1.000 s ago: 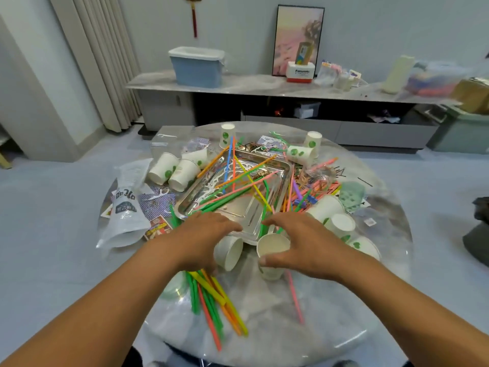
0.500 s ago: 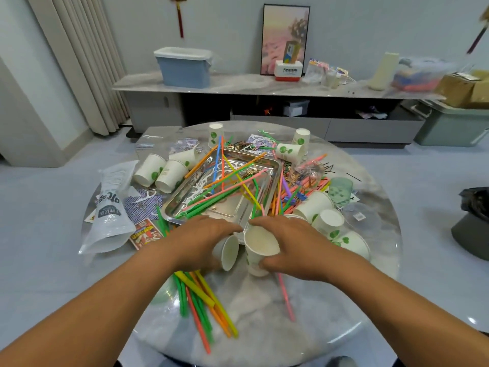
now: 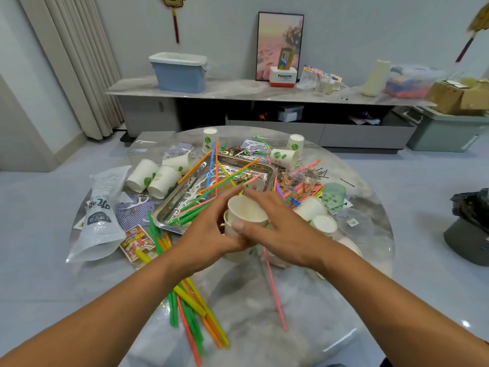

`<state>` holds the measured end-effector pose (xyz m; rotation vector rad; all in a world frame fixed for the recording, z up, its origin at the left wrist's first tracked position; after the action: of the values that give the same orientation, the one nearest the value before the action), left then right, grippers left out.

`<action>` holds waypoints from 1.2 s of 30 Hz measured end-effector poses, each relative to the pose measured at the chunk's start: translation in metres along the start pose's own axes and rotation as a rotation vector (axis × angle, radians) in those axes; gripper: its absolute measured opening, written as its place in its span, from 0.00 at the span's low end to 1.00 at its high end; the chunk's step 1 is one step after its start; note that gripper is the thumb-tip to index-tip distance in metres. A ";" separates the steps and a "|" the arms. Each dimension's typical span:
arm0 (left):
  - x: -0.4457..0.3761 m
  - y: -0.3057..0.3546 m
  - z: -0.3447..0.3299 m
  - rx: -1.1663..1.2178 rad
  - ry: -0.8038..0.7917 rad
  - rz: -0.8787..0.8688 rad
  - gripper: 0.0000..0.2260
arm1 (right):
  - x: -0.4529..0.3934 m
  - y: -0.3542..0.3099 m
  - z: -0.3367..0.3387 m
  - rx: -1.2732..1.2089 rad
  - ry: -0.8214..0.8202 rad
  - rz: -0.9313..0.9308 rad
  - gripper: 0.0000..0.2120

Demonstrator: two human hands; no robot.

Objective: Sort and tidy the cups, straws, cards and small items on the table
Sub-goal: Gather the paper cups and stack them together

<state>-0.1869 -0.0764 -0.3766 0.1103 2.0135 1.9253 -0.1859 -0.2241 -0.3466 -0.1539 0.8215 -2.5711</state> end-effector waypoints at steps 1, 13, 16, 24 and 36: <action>0.000 -0.001 0.001 0.032 0.032 0.010 0.41 | 0.000 -0.001 -0.004 0.041 -0.036 0.016 0.40; 0.005 -0.041 0.005 -0.051 0.055 0.136 0.37 | -0.004 0.049 -0.004 0.576 -0.044 -0.097 0.29; 0.019 -0.055 -0.003 -0.229 0.069 0.089 0.32 | -0.003 0.040 -0.030 0.780 0.115 -0.036 0.19; 0.029 -0.039 -0.013 -0.877 0.215 -0.150 0.16 | -0.003 0.042 -0.030 0.902 0.332 -0.075 0.18; 0.030 -0.021 -0.038 -0.934 -0.694 0.091 0.41 | -0.004 0.065 -0.020 0.965 -0.190 -0.205 0.39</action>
<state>-0.2227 -0.1057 -0.4028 0.5355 0.6019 2.2487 -0.1630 -0.2591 -0.4004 -0.1772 -0.5590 -2.7752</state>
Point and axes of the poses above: each hand's wrist, its own x-axis away from the middle knuckle, its own z-axis out of the back of the hand, y = z × x, the point moved 6 cm from there along -x, towards the middle knuckle, and after that the axes turned 11 degrees about x, right-handed, at the moved point
